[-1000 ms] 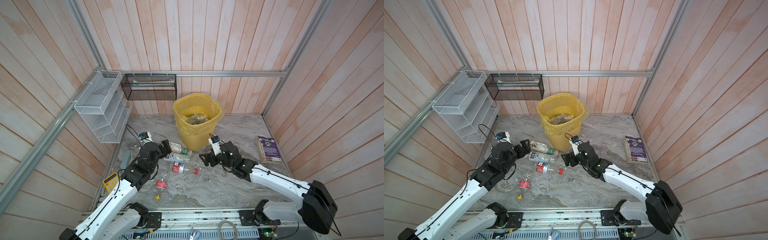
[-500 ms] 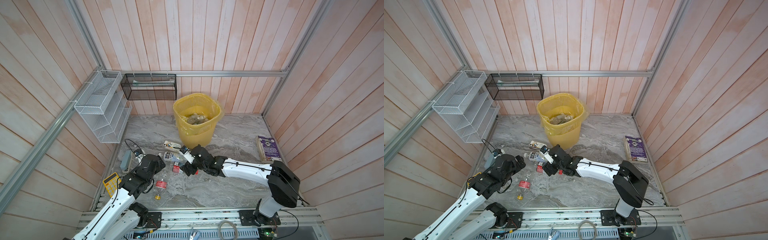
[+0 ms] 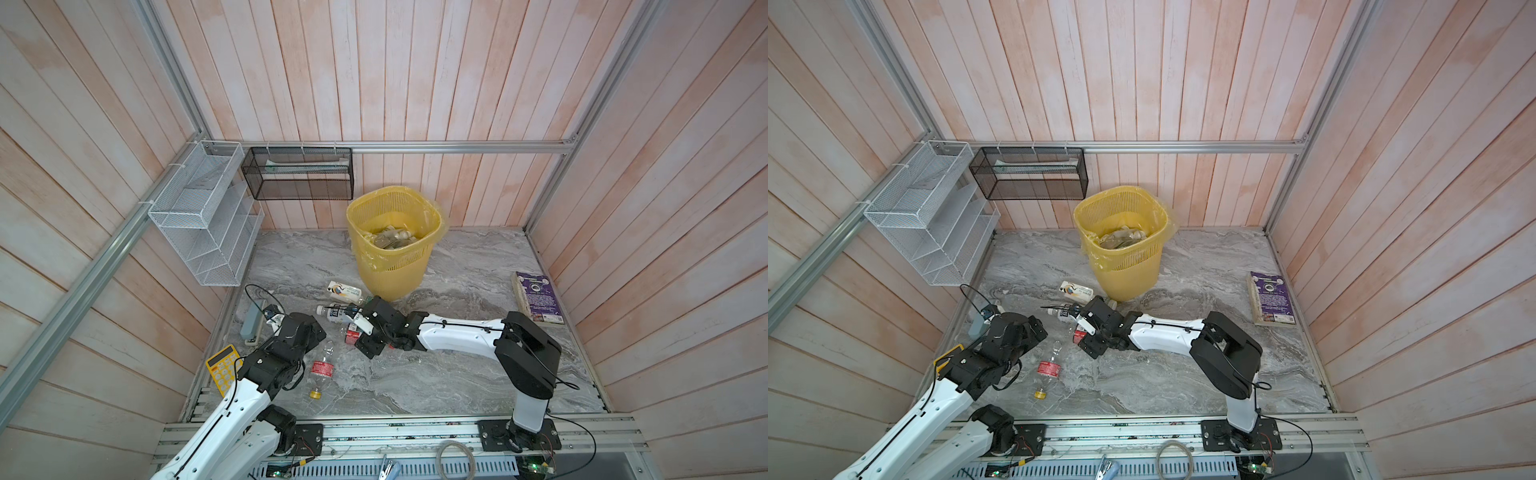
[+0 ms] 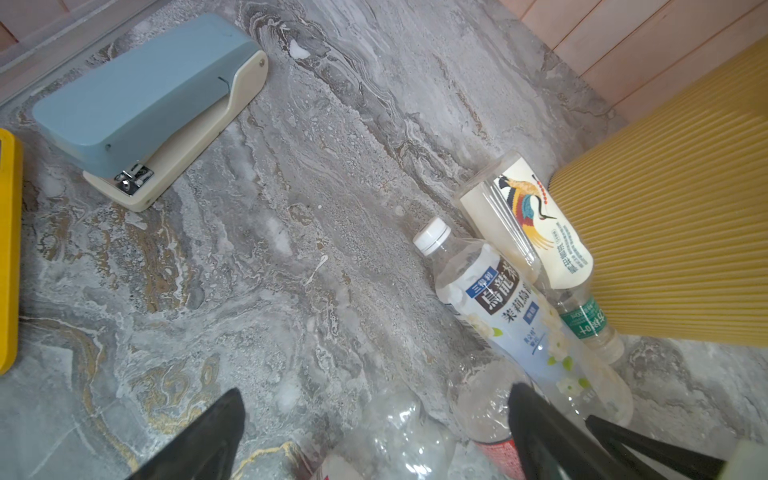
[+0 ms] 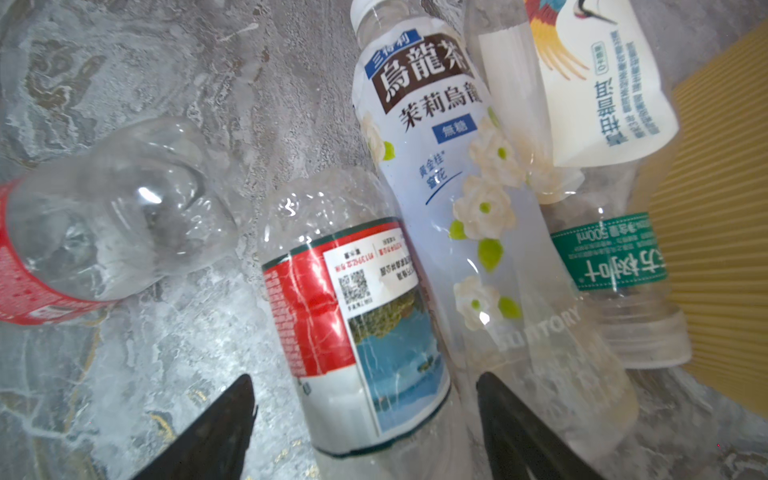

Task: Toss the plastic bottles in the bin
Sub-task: 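Lower the right gripper and grasp the red-labelled clear bottle, then lift the red-labelled bottle over the bin and open the right gripper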

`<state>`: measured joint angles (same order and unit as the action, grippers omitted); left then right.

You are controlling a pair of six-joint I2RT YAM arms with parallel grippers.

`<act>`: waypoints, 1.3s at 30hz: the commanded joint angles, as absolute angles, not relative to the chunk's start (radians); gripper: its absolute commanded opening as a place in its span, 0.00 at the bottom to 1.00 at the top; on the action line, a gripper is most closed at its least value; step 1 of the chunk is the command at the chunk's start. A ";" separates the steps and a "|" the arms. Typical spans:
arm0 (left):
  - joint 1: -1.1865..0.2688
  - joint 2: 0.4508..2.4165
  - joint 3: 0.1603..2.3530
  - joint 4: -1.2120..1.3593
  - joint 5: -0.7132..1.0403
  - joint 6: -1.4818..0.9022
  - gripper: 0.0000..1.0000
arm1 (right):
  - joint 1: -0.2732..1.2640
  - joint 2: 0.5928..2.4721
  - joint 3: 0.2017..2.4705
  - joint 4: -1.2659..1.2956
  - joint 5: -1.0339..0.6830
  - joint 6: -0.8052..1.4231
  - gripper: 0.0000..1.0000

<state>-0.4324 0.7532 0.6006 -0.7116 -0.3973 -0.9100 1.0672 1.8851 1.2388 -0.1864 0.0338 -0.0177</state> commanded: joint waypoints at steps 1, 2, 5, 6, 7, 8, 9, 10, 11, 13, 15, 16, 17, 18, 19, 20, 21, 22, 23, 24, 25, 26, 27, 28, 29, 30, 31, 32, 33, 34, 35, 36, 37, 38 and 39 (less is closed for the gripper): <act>-0.427 0.748 0.591 -0.718 -0.389 -0.907 1.00 | 1.078 1.922 1.297 -0.250 0.058 -0.038 0.83; -0.427 0.748 0.592 -0.718 -0.391 -0.904 1.00 | 1.080 1.930 1.302 -0.257 0.059 -0.041 0.83; -0.426 0.744 0.592 -0.719 -0.393 -0.900 1.00 | 1.082 1.949 1.315 -0.282 0.059 -0.044 0.82; -0.426 0.744 0.593 -0.719 -0.392 -0.900 1.00 | 1.084 1.954 1.319 -0.288 0.058 -0.044 0.81; -0.425 0.742 0.592 -0.718 -0.391 -0.899 1.00 | 1.084 1.957 1.321 -0.294 0.057 -0.045 0.81; -0.426 0.741 0.591 -0.716 -0.391 -0.899 1.00 | 1.085 1.963 1.324 -0.299 0.055 -0.047 0.81; -0.425 0.740 0.590 -0.716 -0.391 -0.899 1.00 | 1.085 1.970 1.328 -0.306 0.053 -0.049 0.80; -0.425 0.741 0.590 -0.716 -0.390 -0.899 1.00 | 1.087 1.975 1.334 -0.313 0.051 -0.051 0.79; -0.425 0.742 0.590 -0.715 -0.390 -0.898 1.00 | 1.090 1.979 1.337 -0.318 0.049 -0.053 0.79; -0.425 0.742 0.589 -0.712 -0.388 -0.897 1.00 | 1.091 1.985 1.342 -0.325 0.044 -0.058 0.78; -0.425 0.742 0.590 -0.713 -0.388 -0.897 1.00 | 1.093 1.990 1.344 -0.328 0.043 -0.060 0.76; -0.425 0.741 0.590 -0.713 -0.388 -0.897 1.00 | 1.093 1.991 1.344 -0.329 0.042 -0.061 0.75; -0.423 0.741 0.589 -0.715 -0.388 -0.897 1.00 | 1.094 1.990 1.342 -0.332 0.043 -0.064 0.73; -0.423 0.741 0.588 -0.715 -0.388 -0.897 1.00 | 1.094 1.993 1.342 -0.334 0.041 -0.065 0.73; -0.423 0.741 0.589 -0.714 -0.388 -0.899 1.00 | 1.095 1.996 1.342 -0.337 0.039 -0.066 0.72; -0.423 0.740 0.588 -0.714 -0.388 -0.899 1.00 | 1.095 1.999 1.343 -0.338 0.039 -0.068 0.72; -0.423 0.740 0.587 -0.715 -0.387 -0.899 1.00 | 1.096 2.003 1.342 -0.339 0.037 -0.070 0.72; -0.423 0.740 0.588 -0.714 -0.387 -0.899 1.00 | 1.095 2.005 1.342 -0.341 0.036 -0.070 0.72; -0.423 0.740 0.587 -0.715 -0.387 -0.899 1.00 | 1.095 2.008 1.343 -0.341 0.036 -0.070 0.71; -0.423 0.739 0.587 -0.716 -0.387 -0.899 1.00 | 1.095 2.008 1.342 -0.341 0.035 -0.069 0.69; -0.423 0.741 0.587 -0.716 -0.386 -0.900 1.00 | 1.095 2.008 1.341 -0.342 0.034 -0.068 0.68; -0.423 0.740 0.586 -0.716 -0.387 -0.900 1.00 | 1.095 2.006 1.341 -0.340 0.031 -0.065 0.66; -0.423 0.738 0.586 -0.716 -0.387 -0.901 1.00 | 1.095 2.003 1.340 -0.339 0.030 -0.063 0.64; -0.423 0.738 0.587 -0.715 -0.387 -0.902 1.00 | 1.095 2.000 1.338 -0.336 0.030 -0.061 0.63; -0.422 0.738 0.585 -0.712 -0.387 -0.902 1.00 | 1.095 1.992 1.333 -0.330 0.031 -0.059 0.61; -0.423 0.740 0.584 -0.712 -0.385 -0.902 1.00 | 1.096 1.980 1.326 -0.321 0.028 -0.055 0.60; -0.423 0.740 0.584 -0.712 -0.384 -0.901 1.00 | 1.094 1.963 1.315 -0.309 0.025 -0.050 0.59; -0.423 0.740 0.582 -0.710 -0.382 -0.902 1.00 | 1.096 1.942 1.301 -0.296 0.020 -0.045 0.58; -0.423 0.738 0.581 -0.710 -0.382 -0.902 1.00 | 1.094 1.918 1.286 -0.281 0.018 -0.037 0.57; -0.423 0.737 0.582 -0.710 -0.382 -0.902 1.00 | 1.095 1.893 1.272 -0.266 0.017 -0.032 0.57; -0.423 0.737 0.582 -0.710 -0.382 -0.902 1.00 | 1.096 1.862 1.253 -0.250 0.018 -0.021 0.56; -0.423 0.737 0.583 -0.709 -0.382 -0.902 1.00 | 1.096 1.820 1.217 -0.228 0.020 -0.012 0.56; -0.423 0.735 0.582 -0.706 -0.382 -0.902 1.00 | 1.097 1.779 1.200 -0.207 0.025 -0.003 0.56; -0.423 0.734 0.583 -0.704 -0.382 -0.898 1.00 | 1.096 1.729 1.175 -0.184 0.038 0.006 0.55; -0.422 0.736 0.584 -0.703 -0.383 -0.895 1.00 | 1.097 1.673 1.147 -0.154 0.059 0.015 0.55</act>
